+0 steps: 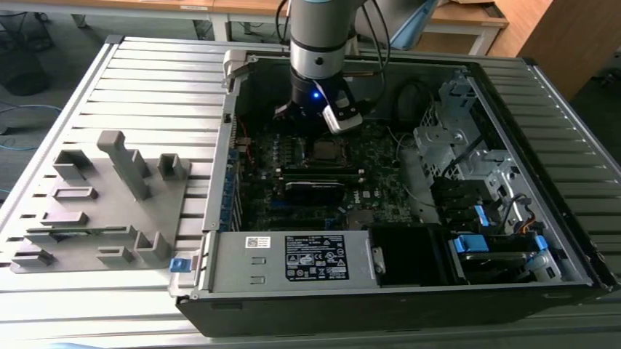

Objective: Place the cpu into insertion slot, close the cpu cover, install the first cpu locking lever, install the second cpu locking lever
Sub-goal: 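Close the cpu cover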

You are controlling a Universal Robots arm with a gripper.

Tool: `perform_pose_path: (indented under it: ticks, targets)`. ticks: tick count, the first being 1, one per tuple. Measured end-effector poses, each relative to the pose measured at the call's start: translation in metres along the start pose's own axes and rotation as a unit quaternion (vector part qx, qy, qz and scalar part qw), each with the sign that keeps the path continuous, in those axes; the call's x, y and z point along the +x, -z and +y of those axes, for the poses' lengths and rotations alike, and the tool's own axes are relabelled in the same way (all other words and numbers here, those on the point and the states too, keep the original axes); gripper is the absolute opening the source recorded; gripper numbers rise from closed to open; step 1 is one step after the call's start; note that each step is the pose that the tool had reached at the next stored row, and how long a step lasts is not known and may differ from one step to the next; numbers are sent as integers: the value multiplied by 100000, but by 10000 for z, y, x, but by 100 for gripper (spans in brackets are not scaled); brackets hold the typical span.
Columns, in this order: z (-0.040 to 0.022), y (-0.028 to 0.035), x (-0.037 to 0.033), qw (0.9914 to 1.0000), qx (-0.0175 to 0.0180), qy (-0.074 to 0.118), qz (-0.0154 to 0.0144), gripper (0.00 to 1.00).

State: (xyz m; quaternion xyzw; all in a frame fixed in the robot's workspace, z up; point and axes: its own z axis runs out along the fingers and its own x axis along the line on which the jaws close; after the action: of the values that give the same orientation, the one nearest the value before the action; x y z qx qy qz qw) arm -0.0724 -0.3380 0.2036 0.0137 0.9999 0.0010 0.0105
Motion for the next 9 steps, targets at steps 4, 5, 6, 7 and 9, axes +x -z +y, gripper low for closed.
perform_pose_path:
  ticks: [4,5,6,7,9]
  targets:
    - [0,-5,0,100000,7,2,2,11]
    - [0,-7,1,100000,-2,-1,-2,11]
    - [0,-9,5,100000,-7,-11,-11,11]
    - [0,-12,7,100000,-2,-8,-18,11]
    - [0,-22,8,100000,-10,5,-36,11]
